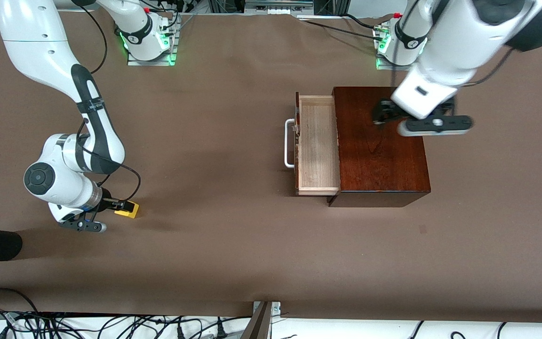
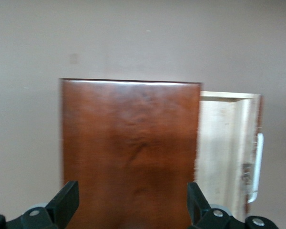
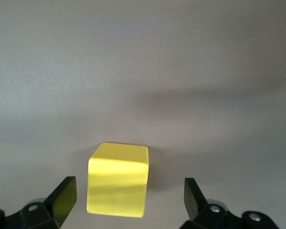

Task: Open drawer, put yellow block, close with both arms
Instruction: 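Grasp the yellow cube with the right gripper while the left gripper withdraws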

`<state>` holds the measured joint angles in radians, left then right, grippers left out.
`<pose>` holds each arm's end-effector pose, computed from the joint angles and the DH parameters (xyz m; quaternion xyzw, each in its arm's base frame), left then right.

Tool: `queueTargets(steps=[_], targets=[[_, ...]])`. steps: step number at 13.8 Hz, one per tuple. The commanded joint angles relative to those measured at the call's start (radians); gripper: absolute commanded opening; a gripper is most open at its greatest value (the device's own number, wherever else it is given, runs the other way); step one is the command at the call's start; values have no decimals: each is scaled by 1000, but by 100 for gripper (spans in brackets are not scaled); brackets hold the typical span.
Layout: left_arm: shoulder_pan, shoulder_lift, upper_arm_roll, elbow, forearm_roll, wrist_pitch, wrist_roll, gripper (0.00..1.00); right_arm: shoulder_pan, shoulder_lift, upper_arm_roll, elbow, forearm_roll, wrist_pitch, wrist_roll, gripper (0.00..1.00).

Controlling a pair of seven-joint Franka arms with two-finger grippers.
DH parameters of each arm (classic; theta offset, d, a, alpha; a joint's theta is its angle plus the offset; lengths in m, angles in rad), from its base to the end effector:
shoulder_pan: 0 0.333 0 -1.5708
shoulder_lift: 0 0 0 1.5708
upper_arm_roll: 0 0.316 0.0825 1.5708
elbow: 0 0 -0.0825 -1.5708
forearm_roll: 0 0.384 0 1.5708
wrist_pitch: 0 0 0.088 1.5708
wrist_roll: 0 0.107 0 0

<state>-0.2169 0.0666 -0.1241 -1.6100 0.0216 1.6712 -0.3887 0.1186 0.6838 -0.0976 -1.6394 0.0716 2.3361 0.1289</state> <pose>0.5492 -0.1903 0.5771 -0.9997 -0.0229 -0.0001 0.0071 0.6896 0.0237 0.2196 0.9977 -0.0673 0.0087 0.0040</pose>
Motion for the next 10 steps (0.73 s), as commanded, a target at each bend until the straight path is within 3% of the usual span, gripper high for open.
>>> queueTargets(steps=[1, 2, 3, 7, 10], targets=[[16, -111, 79, -76, -29, -36, 149, 100, 1, 39, 2, -4, 14, 55, 8, 100], [17, -137, 115, -91, -29, -39, 201, 100, 1, 43, 2, -4, 14, 55, 8, 100], [17, -151, 153, -99, -29, -44, 253, 100, 3, 46, 2, -8, 14, 54, 8, 85], [48, -185, 242, -97, -28, -99, 385, 100, 3, 34, 4, -1, 14, 22, -12, 5], [51, -186, 274, -79, -20, -134, 401, 100, 4, -67, 2, 30, 5, -127, -21, 0]])
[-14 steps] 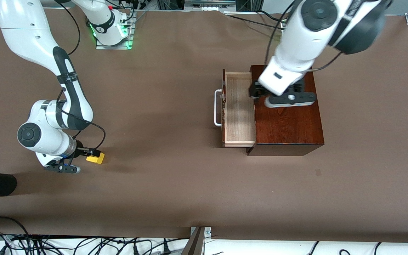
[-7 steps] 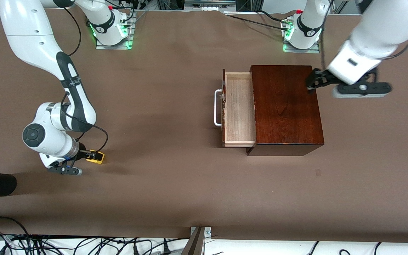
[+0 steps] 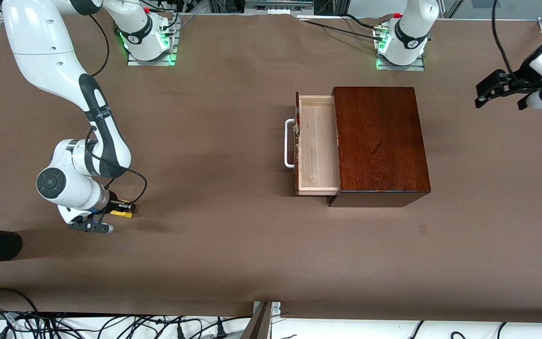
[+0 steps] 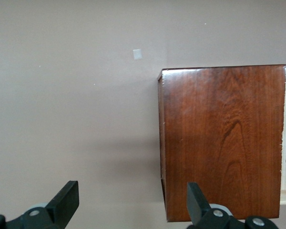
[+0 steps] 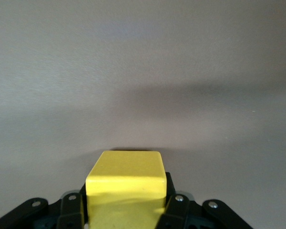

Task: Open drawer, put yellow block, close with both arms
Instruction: 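Grasp the yellow cube with the right gripper while the left gripper withdraws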

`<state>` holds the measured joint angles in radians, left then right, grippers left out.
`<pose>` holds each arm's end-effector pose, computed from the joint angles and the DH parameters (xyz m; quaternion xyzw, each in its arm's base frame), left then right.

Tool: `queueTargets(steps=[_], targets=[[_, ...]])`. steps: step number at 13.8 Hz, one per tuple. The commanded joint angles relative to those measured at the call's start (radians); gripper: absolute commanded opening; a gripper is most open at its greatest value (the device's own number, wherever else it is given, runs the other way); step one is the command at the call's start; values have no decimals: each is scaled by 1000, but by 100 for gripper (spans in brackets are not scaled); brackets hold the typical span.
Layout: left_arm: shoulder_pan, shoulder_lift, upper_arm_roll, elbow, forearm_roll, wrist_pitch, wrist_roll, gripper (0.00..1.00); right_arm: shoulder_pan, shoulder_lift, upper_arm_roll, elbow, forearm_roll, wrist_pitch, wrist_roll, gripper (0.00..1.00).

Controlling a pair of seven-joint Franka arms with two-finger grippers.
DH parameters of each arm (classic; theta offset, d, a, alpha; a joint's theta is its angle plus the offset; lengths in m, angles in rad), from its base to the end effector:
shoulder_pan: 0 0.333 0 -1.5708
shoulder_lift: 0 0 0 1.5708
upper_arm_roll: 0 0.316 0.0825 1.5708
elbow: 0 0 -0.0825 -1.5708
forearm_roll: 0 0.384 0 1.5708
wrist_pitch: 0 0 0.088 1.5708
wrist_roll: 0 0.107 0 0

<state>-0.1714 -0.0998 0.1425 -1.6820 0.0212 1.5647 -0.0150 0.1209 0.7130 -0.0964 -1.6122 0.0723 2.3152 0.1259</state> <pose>0.5219 -0.0090 0.6247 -0.9999 0.0074 0.0092 0.0037 0.6922 0.0267 0.2091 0.9980 -0.0637 -0.0026 0.0052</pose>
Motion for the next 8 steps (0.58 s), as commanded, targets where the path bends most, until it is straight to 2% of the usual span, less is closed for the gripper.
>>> queueTargets(steps=[1, 3, 5, 6, 8], targets=[[10, -9, 9, 19, -20, -66, 32, 100, 5, -143, 3, 8, -3, -170, -20, 0], [20, 0, 9, 30, -20, -74, 32, 100, 25, -257, 6, 17, -20, -313, -25, 0], [20, -1, 8, 31, -27, -74, 30, 100, 90, -343, 6, 50, -25, -460, -9, 0], [20, -1, 6, 36, -27, -72, 30, 100, 133, -365, 6, 87, -14, -527, 30, 0], [20, 6, 8, 50, -27, -37, 30, 100, 231, -366, 6, 200, -6, -650, 249, 0]])
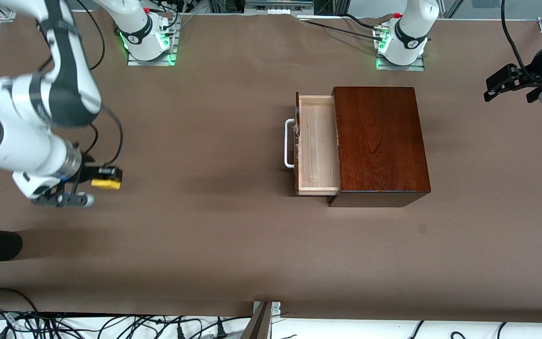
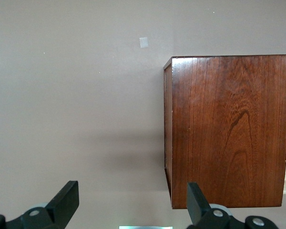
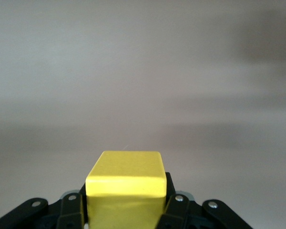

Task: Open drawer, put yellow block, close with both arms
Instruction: 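Carry the yellow cube with the right gripper over the open drawer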

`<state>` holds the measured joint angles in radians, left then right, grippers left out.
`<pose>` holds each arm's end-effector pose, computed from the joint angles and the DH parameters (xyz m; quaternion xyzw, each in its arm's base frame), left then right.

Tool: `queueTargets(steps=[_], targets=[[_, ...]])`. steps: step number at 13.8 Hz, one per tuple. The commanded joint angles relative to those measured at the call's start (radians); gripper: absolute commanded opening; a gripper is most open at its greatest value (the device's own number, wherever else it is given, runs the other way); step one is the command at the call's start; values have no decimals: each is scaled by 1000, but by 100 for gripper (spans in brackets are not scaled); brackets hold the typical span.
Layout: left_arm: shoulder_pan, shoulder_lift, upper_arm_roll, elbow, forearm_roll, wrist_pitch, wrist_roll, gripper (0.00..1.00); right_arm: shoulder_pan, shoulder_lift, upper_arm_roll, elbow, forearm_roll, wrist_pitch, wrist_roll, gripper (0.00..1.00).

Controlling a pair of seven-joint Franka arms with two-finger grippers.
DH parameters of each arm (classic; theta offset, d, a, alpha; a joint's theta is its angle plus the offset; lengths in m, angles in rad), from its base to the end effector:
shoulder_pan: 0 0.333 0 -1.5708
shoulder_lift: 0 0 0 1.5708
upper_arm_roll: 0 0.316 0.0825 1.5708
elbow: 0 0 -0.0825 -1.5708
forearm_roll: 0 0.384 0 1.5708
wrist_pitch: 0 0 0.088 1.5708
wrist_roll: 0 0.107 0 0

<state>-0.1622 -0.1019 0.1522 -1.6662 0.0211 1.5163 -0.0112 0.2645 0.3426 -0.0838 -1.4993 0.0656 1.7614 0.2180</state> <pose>0.5165 0.0014 0.6290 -0.9997 -0.0003 0.0246 0.0031 0.6419 0.1302 0.4665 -0.9988 0.0243 0.0423 0.0096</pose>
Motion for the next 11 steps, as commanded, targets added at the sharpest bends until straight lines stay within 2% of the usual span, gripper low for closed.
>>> queueTargets(steps=[1, 5, 11], targets=[[13, 22, 0, 51, -27, 15, 27, 100, 138, 9, -7, 127, 5, -133, 269, 0], [32, 79, 0, 103, -21, 18, 14, 100, 350, 15, -7, 146, 69, -129, 788, 0], [30, 111, -6, 138, -23, 21, 23, 100, 636, 98, -7, 159, 71, 97, 1559, 0]])
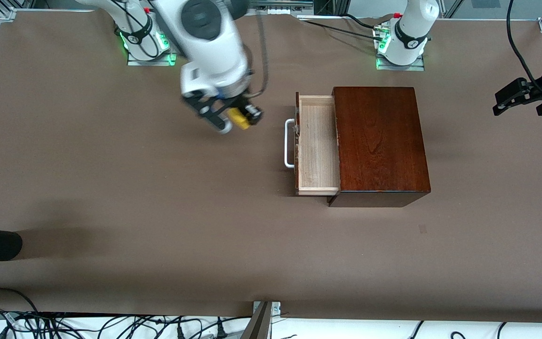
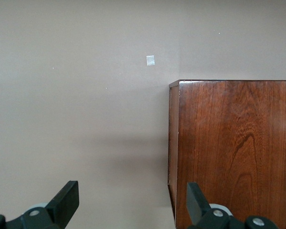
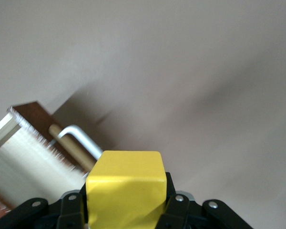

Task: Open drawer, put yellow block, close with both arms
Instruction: 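Carry the yellow cube with the right gripper over the open drawer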

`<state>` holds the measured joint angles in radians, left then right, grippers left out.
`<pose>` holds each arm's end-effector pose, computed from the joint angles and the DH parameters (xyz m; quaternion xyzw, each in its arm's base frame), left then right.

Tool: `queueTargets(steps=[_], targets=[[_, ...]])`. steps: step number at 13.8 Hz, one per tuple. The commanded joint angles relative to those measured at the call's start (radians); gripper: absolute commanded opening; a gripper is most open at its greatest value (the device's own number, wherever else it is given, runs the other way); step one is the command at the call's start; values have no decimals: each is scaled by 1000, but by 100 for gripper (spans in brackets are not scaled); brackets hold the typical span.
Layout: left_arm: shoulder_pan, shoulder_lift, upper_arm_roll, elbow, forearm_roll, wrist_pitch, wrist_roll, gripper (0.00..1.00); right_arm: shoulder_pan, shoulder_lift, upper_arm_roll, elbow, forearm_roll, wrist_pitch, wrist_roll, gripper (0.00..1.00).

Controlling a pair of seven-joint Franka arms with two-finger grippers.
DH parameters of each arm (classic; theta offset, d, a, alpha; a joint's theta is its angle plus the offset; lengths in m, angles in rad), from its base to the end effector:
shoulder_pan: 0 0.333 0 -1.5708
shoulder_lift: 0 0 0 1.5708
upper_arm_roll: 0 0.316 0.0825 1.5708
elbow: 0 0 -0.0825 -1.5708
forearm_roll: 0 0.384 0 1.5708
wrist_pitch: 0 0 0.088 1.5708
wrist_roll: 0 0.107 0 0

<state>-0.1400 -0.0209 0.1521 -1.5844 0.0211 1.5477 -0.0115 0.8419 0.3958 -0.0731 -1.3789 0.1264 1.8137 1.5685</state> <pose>0.5456 0.0098 0.6275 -0.9999 -0.0119 0.0080 0.0090 0.4776 0.4882 0.4932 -0.9156 0.3988 0.0360 0.0370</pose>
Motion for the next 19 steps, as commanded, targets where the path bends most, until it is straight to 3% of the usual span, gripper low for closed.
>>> queueTargets(steps=[1, 4, 7, 10, 16, 18, 19], targets=[[10, 36, -6, 67, -24, -11, 25, 100, 90, 63, -19, 38, 10, 87, 316, 0], [11, 38, -5, 70, -18, -11, 25, 100, 172, 128, -19, 41, 9, 206, 603, 0], [13, 44, -5, 75, -18, -9, 25, 100, 194, 216, -17, 110, 12, 272, 780, 0], [13, 44, -5, 75, -15, 11, 25, 100, 209, 316, -19, 182, 10, 276, 809, 0], [13, 45, -3, 75, -23, 11, 25, 100, 207, 393, -19, 184, 12, 328, 831, 1], [13, 45, -3, 75, -23, 12, 25, 100, 207, 419, -19, 184, 12, 355, 832, 13], [13, 45, -3, 75, -24, 12, 25, 100, 206, 426, -19, 184, 12, 361, 832, 29]])
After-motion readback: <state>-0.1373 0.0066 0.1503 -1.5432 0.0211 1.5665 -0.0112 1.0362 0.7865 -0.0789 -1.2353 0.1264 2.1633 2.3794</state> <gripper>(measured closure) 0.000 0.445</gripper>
